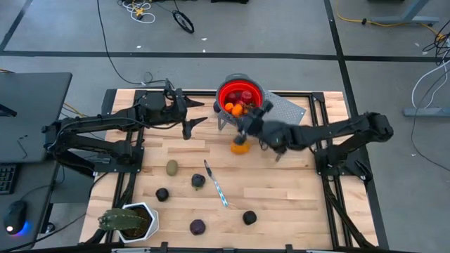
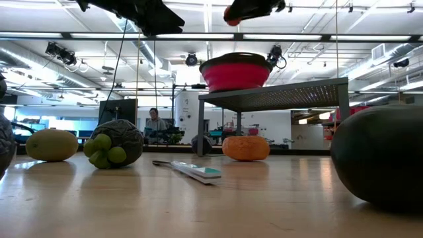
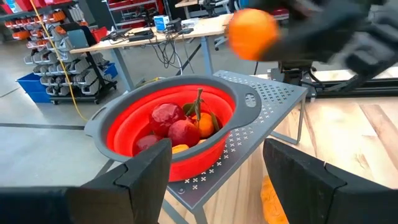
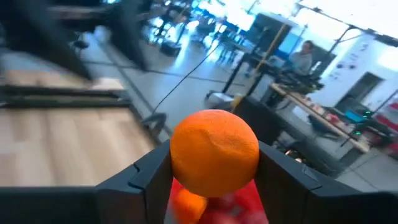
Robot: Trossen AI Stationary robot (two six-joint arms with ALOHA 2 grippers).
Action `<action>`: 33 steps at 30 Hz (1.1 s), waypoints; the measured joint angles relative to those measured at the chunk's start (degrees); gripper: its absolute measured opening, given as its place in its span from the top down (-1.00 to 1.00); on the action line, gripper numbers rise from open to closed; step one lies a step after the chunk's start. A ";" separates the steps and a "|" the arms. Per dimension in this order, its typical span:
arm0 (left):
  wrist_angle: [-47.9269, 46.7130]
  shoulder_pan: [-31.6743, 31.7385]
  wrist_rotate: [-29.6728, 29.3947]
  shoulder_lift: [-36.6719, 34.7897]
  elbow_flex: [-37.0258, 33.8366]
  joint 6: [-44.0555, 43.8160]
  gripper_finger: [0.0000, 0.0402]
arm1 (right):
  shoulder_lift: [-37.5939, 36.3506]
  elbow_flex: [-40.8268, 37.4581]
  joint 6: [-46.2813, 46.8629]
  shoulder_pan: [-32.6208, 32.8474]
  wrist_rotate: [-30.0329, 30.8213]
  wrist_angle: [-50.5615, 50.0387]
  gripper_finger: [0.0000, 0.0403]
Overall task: Pick & Place Fruit
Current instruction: Put the orange into the red strainer bowl, then put the kiwi into the red strainer bowl
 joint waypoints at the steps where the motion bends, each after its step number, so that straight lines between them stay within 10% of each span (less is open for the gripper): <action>1: -0.02 0.00 0.00 0.00 0.00 0.02 -0.30 | 0.15 0.00 -0.29 -1.99 -2.64 1.21 0.00; 6: -0.01 0.00 0.00 0.00 0.00 0.48 -0.30 | 1.01 -0.01 2.92 -11.93 -17.20 2.85 -0.01; 16: -0.47 0.00 0.00 0.00 0.00 1.33 -0.30 | 0.98 -0.02 10.08 -18.80 -23.45 -1.34 -0.40; 26: -1.28 0.00 0.00 0.00 0.00 0.52 -0.30 | -4.41 -0.02 10.39 -13.17 -20.02 -7.42 -0.64; 33: -1.92 0.00 0.02 0.00 0.00 0.57 -0.30 | -7.77 -0.02 21.12 -4.18 -37.21 -27.25 -0.64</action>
